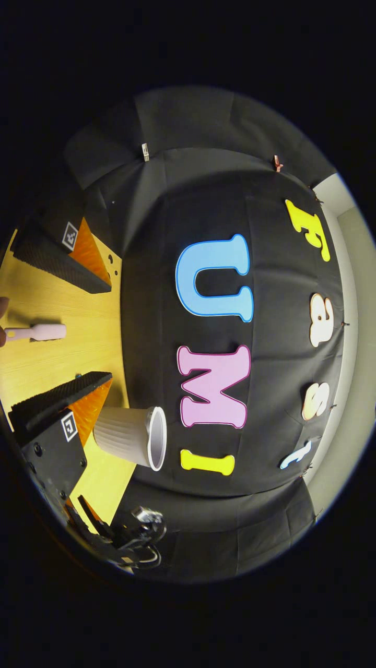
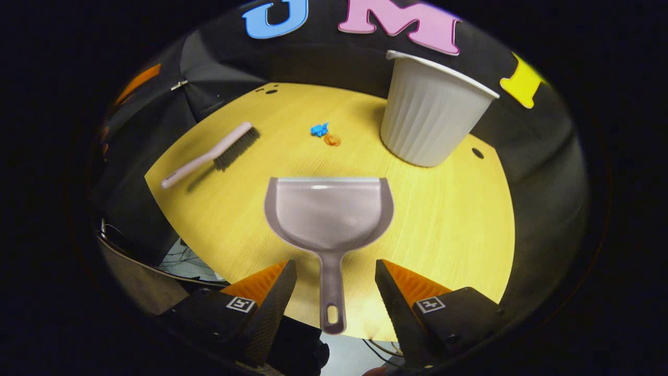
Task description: Pick up the small broom and dustpan from the desktop, sweep the trash into the dustpan with the broom, and then empty the trash into the garbage bin.
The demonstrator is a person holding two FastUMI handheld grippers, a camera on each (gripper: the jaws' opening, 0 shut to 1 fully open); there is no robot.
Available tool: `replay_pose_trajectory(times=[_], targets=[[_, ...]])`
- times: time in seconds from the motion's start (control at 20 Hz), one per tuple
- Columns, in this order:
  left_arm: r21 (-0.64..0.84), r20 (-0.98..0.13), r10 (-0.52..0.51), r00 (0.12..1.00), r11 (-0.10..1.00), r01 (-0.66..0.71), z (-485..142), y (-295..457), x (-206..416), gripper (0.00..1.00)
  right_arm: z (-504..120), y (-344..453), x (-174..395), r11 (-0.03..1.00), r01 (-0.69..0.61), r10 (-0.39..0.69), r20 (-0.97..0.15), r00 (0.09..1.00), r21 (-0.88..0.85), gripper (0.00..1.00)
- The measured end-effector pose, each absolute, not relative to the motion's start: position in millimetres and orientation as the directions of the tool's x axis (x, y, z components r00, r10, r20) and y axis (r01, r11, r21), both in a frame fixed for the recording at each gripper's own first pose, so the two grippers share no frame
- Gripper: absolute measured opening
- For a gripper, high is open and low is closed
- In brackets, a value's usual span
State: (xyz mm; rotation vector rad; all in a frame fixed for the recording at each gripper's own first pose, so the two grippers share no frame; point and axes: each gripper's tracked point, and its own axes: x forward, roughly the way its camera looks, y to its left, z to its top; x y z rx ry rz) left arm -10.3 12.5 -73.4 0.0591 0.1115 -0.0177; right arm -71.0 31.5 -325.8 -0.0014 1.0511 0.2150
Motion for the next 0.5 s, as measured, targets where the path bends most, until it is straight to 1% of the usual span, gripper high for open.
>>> replay_pose_trajectory(times=[0.2,0.35,0.45,0.5], targets=[[0.057,-0.127,0.006,0.992,0.998,0.001,-81.6,19.0,-12.2,0.96,-370.8,34.4,-68.9,0.977,-0.195,0.16,-0.906,0.392,0.088,0.94],[0.071,-0.13,0.02,0.991,0.997,-0.011,-86.5,24.5,-12.8,0.96,-393.1,37.6,-63.3,0.977,-0.197,0.149,-0.93,0.336,0.085,0.92],[0.075,-0.136,0.026,0.99,0.997,-0.015,-90.0,27.5,-11.9,0.96,-403.1,42.8,-62.8,0.976,-0.193,0.157,-0.941,0.299,0.101,0.89],[0.075,-0.141,0.029,0.99,0.997,-0.018,-91.3,28.4,-11.4,0.96,-407.0,42.7,-60.5,0.977,-0.19,0.149,-0.944,0.293,0.096,0.84]])
